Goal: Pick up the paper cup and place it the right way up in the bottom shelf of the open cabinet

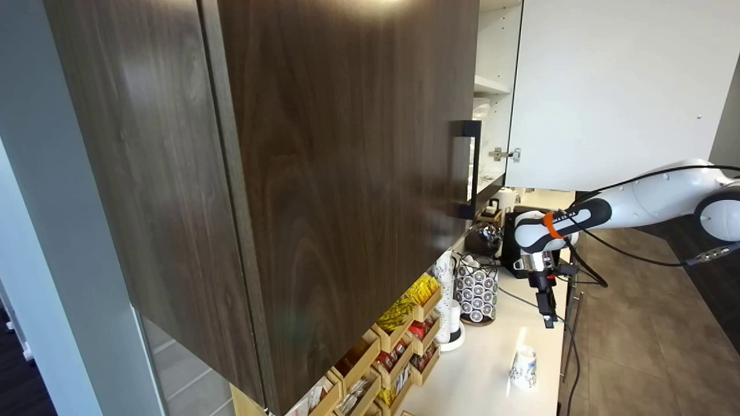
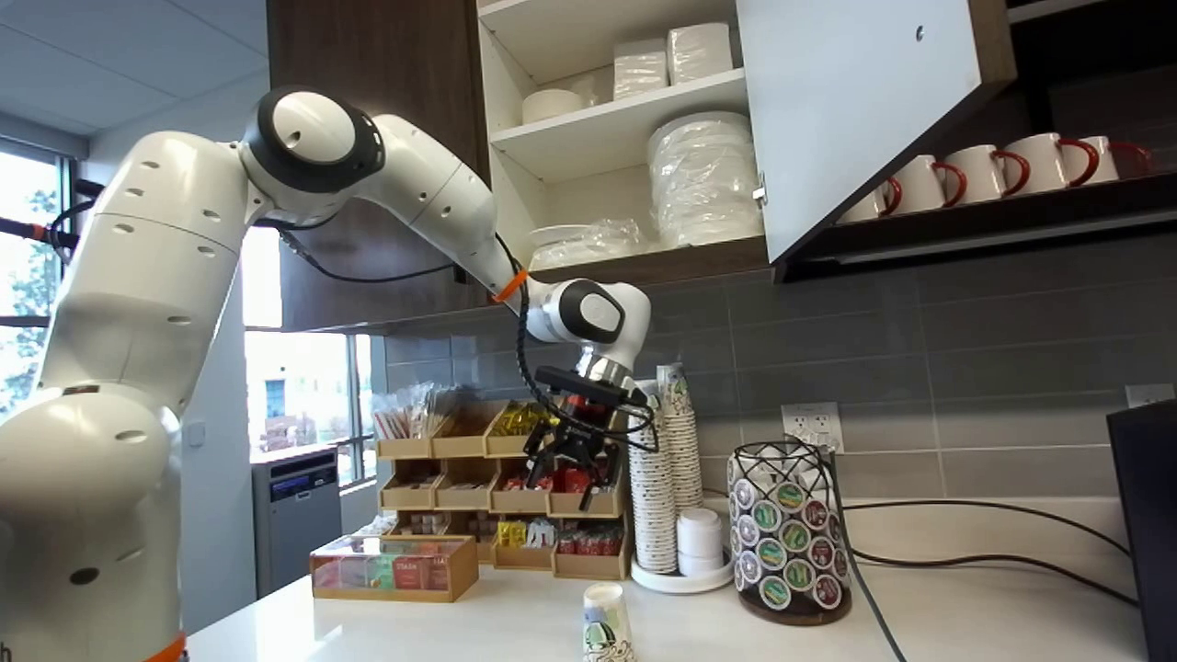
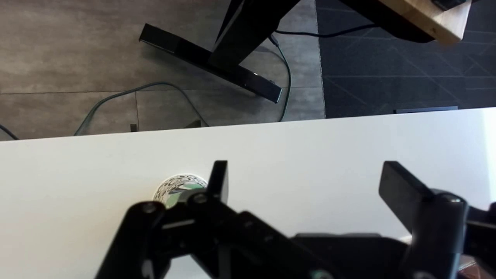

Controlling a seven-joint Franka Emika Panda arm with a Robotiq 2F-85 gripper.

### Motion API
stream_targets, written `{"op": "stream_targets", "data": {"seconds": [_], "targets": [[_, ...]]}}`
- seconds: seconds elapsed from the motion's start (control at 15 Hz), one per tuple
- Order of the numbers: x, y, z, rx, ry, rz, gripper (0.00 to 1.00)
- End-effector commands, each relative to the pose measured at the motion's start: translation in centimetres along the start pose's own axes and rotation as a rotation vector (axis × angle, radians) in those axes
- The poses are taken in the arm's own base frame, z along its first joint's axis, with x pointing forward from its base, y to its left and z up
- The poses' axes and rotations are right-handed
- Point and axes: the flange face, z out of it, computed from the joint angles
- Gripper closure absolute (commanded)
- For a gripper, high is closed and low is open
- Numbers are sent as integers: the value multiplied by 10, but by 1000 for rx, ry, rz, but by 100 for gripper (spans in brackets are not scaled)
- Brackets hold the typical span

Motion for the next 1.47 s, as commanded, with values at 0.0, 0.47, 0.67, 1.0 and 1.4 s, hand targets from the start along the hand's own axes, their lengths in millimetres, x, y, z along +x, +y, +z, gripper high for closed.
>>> {"op": "stream_targets", "data": {"seconds": [0.0,0.47,0.67,1.0,1.4], "targets": [[15,1,25,-21,-44,99,0],[58,3,71,-107,-6,227,0],[71,14,84,-152,-15,243,0],[67,14,84,-133,-16,231,0],[75,28,95,-114,-30,224,0]]}}
